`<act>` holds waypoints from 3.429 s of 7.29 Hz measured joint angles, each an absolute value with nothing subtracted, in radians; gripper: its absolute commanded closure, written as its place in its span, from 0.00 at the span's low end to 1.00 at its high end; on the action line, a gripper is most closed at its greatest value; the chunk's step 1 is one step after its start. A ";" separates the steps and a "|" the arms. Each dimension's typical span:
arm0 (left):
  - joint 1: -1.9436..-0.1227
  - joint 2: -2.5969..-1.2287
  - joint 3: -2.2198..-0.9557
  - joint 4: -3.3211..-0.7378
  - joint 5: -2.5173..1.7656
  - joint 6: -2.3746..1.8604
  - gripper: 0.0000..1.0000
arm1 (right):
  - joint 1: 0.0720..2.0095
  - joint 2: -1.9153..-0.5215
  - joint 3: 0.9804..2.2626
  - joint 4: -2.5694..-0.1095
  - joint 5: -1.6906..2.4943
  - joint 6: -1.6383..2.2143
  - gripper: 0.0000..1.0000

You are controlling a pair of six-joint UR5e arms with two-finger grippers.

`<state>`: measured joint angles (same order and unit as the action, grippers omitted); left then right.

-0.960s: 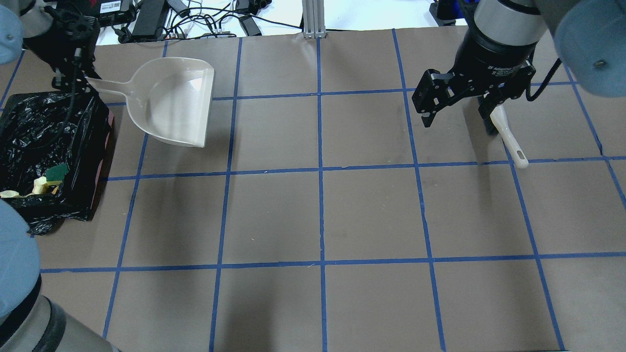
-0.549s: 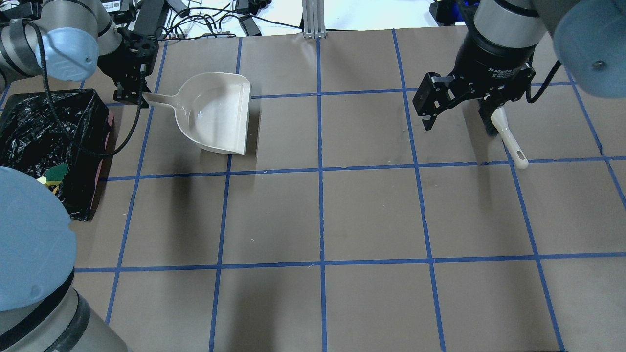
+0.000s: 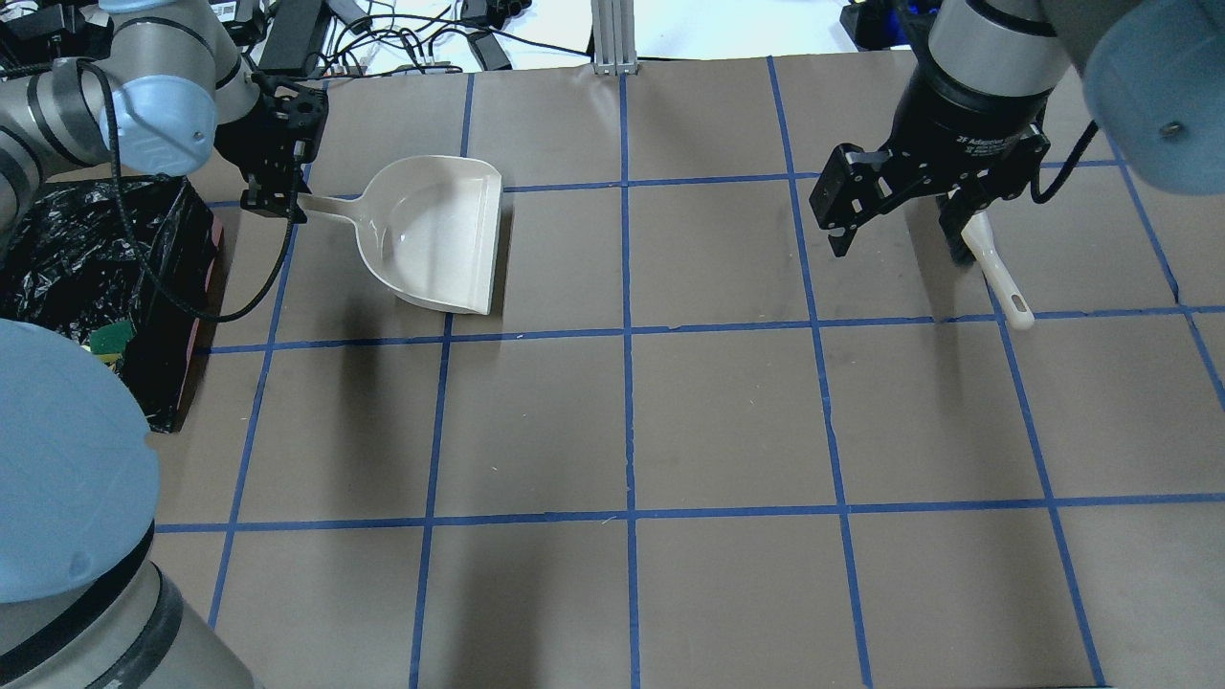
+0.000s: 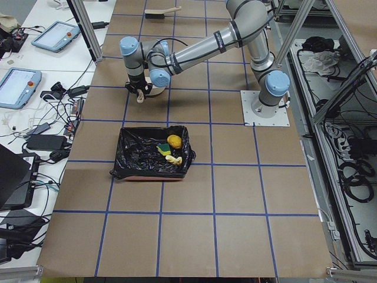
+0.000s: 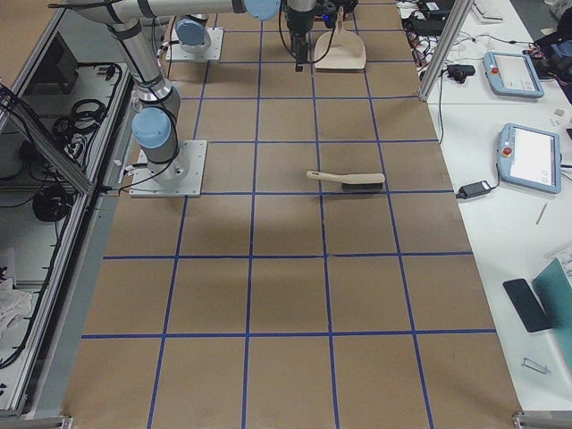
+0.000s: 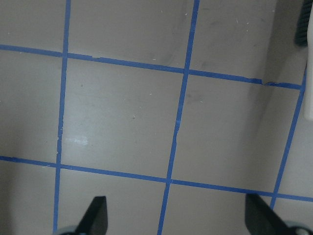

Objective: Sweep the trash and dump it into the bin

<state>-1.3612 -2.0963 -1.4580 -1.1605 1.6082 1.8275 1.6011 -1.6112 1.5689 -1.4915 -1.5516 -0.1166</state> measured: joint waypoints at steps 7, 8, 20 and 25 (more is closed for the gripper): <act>-1.367 -2.106 -1.465 -1.154 1.603 1.821 0.27 | 1.601 -1.613 1.581 -1.491 -1.550 -0.113 0.00; -1.367 -2.104 -1.455 -1.151 1.602 1.819 0.27 | 1.600 -1.614 1.581 -1.491 -1.551 -0.112 0.00; -1.510 -1.745 -1.341 -1.566 1.528 0.894 0.00 | 1.600 -1.614 1.582 -1.492 -1.552 -0.111 0.00; -1.519 -1.667 -1.419 -1.586 1.497 0.202 0.00 | 1.598 -1.614 1.582 -1.494 -1.579 -0.114 0.00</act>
